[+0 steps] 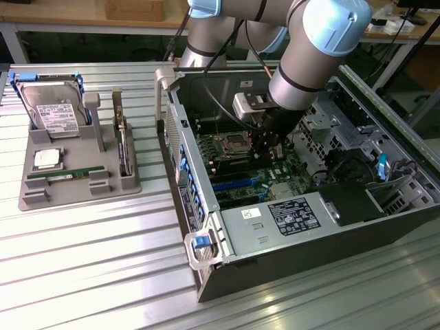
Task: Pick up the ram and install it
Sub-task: 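Insert the ram into the slot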
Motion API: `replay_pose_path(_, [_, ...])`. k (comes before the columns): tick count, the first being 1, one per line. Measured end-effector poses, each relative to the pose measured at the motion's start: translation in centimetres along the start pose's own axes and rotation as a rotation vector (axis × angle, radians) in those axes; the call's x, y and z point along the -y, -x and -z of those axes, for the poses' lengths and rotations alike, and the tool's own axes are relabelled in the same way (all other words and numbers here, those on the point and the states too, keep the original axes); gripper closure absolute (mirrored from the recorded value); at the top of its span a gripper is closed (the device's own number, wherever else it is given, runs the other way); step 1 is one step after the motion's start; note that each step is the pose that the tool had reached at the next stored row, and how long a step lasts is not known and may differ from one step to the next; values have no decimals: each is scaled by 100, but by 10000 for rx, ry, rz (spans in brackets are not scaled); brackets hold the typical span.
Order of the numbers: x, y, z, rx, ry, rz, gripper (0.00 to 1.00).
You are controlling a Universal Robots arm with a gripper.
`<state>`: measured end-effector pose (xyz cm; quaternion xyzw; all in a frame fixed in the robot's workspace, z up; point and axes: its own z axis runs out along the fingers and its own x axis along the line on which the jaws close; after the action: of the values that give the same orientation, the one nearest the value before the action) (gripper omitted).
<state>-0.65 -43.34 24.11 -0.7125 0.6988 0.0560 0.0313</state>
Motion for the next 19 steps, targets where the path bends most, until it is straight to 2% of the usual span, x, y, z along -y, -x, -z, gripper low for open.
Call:
replay_pose_path(16, [0, 0, 0, 12, -1, -6, 87])
replay_pose_path(19, [3, 0, 0, 21, -29, -230, 87])
